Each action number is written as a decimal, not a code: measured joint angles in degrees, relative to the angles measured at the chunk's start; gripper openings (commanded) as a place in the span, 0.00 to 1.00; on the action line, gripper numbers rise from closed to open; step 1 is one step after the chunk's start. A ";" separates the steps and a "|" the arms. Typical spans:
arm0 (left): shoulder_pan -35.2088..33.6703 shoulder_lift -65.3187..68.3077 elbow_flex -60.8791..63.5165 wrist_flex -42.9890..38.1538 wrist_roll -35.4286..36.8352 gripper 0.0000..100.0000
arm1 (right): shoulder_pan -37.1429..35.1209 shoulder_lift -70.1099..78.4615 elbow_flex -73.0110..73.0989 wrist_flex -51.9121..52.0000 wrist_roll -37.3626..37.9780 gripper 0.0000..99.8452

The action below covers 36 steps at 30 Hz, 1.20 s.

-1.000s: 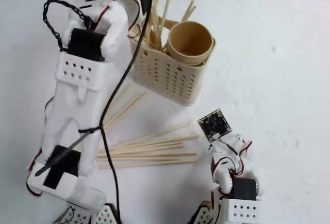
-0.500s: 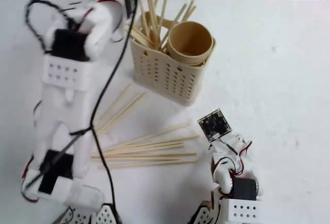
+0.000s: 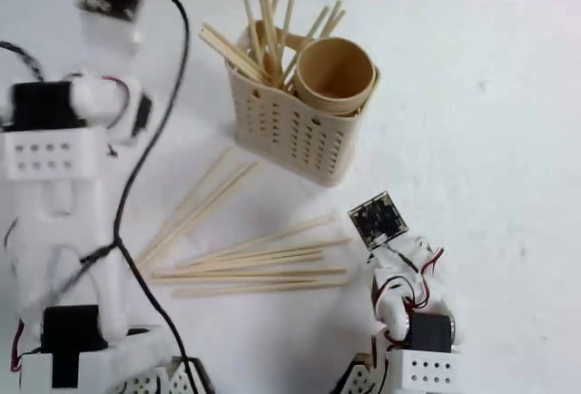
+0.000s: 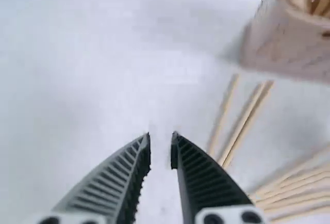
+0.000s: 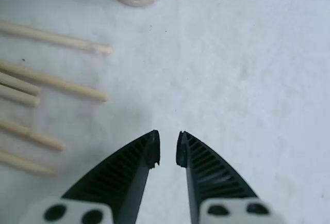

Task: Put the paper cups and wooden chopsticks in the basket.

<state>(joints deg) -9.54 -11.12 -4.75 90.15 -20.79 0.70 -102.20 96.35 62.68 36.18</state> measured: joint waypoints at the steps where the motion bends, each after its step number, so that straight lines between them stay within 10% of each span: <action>1: 0.00 0.00 5.27 -2.81 -1.41 0.13 | 0.00 0.00 0.00 0.00 0.00 0.07; 14: 1.58 0.09 46.33 -37.10 -8.44 0.16 | 0.00 0.00 0.00 0.00 0.00 0.07; 36: 4.57 26.20 27.69 -26.37 -7.03 0.03 | 0.00 -0.09 0.00 0.00 0.00 0.07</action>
<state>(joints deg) -4.97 15.08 22.95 63.78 -27.82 0.70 -102.29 96.35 62.68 36.18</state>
